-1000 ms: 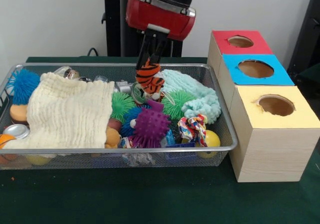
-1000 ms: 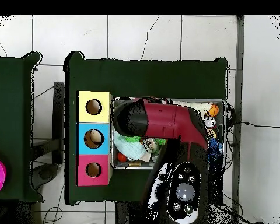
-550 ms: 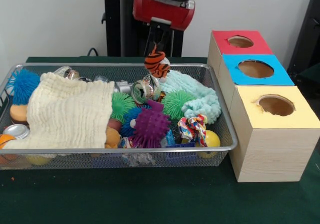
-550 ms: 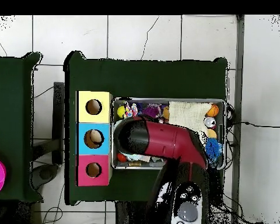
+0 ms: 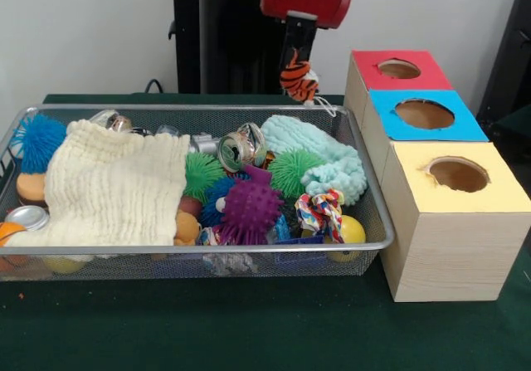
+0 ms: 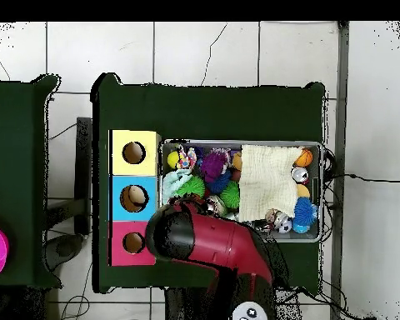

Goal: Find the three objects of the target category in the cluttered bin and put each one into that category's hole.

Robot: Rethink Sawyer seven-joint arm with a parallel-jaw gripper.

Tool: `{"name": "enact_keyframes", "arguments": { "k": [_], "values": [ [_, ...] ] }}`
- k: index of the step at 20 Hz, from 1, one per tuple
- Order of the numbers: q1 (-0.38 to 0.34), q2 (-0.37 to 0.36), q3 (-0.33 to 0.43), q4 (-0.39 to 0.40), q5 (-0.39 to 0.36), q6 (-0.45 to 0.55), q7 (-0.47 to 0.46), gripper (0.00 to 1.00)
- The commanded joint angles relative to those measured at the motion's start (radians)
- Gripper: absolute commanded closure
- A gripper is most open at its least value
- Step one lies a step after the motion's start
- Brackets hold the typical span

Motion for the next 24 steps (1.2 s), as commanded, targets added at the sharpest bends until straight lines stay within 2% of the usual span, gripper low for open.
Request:
{"name": "enact_keyframes", "arguments": {
  "k": [1,7,11,15,18,24],
  "values": [
    [0.026,-0.019,0.068,0.207,0.099,-0.087,0.339,1.0],
    [0.131,-0.034,0.024,0.267,0.181,-0.118,0.429,1.0],
    [0.228,-0.035,-0.051,0.262,0.206,-0.103,0.493,1.0],
    [0.3,-0.036,-0.074,0.286,0.239,-0.122,0.559,1.0],
    [0.33,-0.032,-0.063,0.317,0.266,-0.157,0.606,1.0],
    [0.339,-0.026,-0.005,0.384,0.316,-0.214,0.67,1.0]
  ]
}}
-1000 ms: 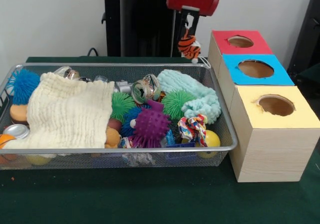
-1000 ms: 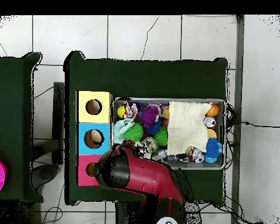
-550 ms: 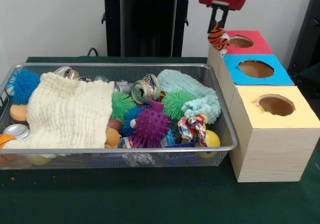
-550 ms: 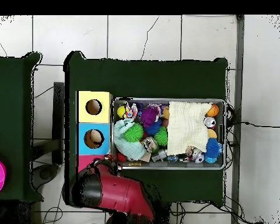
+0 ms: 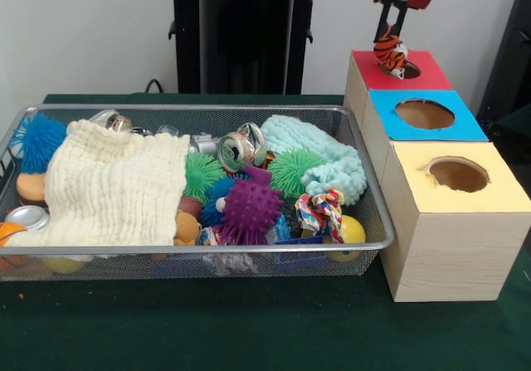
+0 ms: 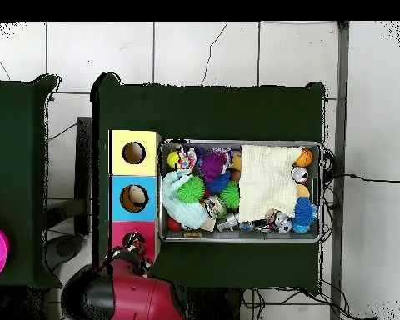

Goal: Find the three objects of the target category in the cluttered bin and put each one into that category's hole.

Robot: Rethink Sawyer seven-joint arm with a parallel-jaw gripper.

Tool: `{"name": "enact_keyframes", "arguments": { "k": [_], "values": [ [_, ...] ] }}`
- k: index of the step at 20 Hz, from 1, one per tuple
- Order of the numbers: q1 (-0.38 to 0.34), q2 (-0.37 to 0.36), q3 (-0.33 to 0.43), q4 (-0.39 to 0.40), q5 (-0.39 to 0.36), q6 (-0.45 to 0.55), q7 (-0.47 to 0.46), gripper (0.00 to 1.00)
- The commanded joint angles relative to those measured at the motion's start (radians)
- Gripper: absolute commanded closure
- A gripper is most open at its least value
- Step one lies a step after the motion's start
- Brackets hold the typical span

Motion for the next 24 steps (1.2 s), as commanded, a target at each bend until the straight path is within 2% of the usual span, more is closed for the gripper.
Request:
{"name": "enact_keyframes", "arguments": {
  "k": [1,11,16,21,24],
  "values": [
    [0.003,0.008,0.046,0.119,0.088,-0.105,0.315,1.0],
    [-0.037,0.075,0.15,0.182,0.106,-0.259,0.372,1.0],
    [0.001,0.086,0.158,0.172,0.147,-0.261,0.395,1.0],
    [-0.007,0.094,0.2,0.168,0.171,-0.275,0.397,1.0],
    [0.02,0.1,0.173,0.149,0.191,-0.246,0.387,1.0]
  ]
}}
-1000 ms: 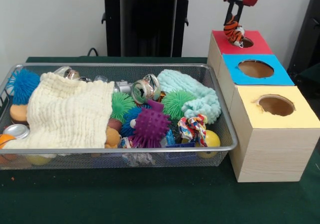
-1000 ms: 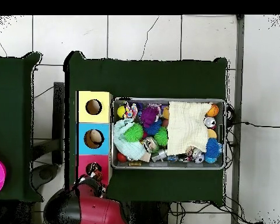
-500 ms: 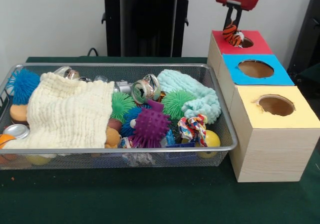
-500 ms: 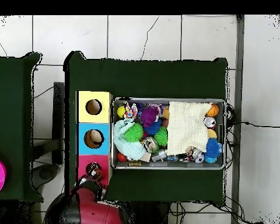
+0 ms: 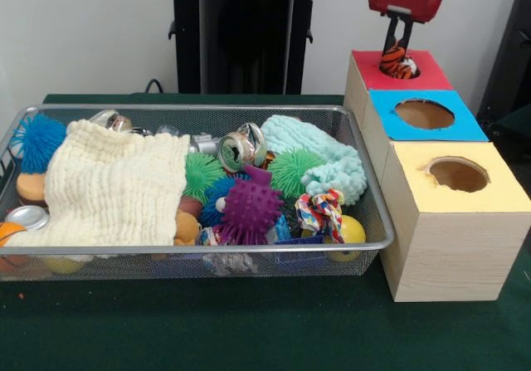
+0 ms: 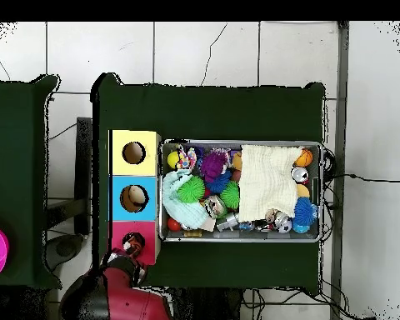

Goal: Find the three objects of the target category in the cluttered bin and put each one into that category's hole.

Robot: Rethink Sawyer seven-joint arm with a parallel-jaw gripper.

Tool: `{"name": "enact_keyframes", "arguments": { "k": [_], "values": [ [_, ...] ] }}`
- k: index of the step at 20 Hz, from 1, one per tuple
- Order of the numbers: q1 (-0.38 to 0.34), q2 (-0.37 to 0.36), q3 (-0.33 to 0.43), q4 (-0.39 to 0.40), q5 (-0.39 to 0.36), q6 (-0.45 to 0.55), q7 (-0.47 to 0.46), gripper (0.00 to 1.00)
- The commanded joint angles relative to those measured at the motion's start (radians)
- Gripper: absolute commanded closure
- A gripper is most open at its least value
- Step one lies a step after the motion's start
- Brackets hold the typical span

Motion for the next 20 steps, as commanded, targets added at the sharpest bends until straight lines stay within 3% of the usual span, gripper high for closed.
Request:
{"name": "enact_keyframes", "arguments": {
  "k": [1,9,10,18,20],
  "values": [
    [0.024,0.073,0.081,0.033,0.084,0.017,0.29,1.0],
    [0.106,0.104,-0.012,-0.024,0.113,0.067,0.243,1.0],
    [0.126,0.11,-0.034,-0.035,0.118,0.083,0.241,0.0],
    [0.115,0.1,-0.014,-0.03,0.131,0.067,0.238,0.0],
    [0.141,0.102,-0.035,-0.038,0.143,0.082,0.246,0.0]
  ]
}}
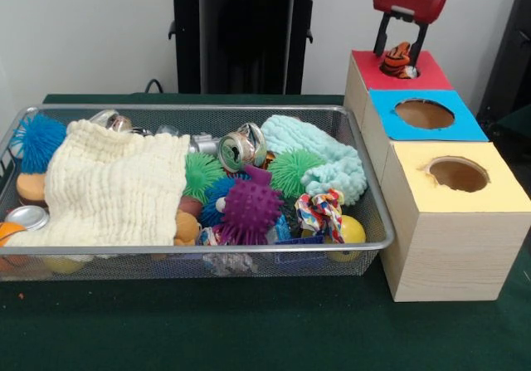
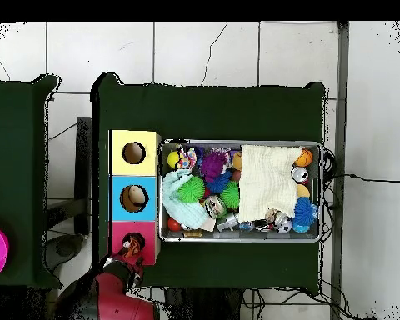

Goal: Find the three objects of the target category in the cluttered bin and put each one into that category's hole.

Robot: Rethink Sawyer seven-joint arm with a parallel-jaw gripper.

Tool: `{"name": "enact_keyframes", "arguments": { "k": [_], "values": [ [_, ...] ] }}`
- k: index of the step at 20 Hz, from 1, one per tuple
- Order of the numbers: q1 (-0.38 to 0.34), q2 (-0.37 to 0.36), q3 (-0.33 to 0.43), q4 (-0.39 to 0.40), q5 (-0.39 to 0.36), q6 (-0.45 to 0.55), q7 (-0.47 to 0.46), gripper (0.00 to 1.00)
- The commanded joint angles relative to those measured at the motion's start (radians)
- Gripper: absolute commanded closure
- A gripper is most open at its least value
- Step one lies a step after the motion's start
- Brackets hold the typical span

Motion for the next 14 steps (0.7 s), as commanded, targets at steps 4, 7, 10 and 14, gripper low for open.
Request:
{"name": "enact_keyframes", "arguments": {
  "k": [4,7,10,14],
  "values": [
    [0.036,0.036,0.017,-0.04,0.062,0.136,0.237,0.0],
    [-0.015,-0.031,0.058,-0.023,0.051,0.181,0.217,0.0],
    [-0.021,-0.083,0.042,-0.037,0.033,0.264,0.205,0.0],
    [-0.013,-0.112,0.001,-0.071,0.006,0.345,0.197,0.0]
  ]
}}
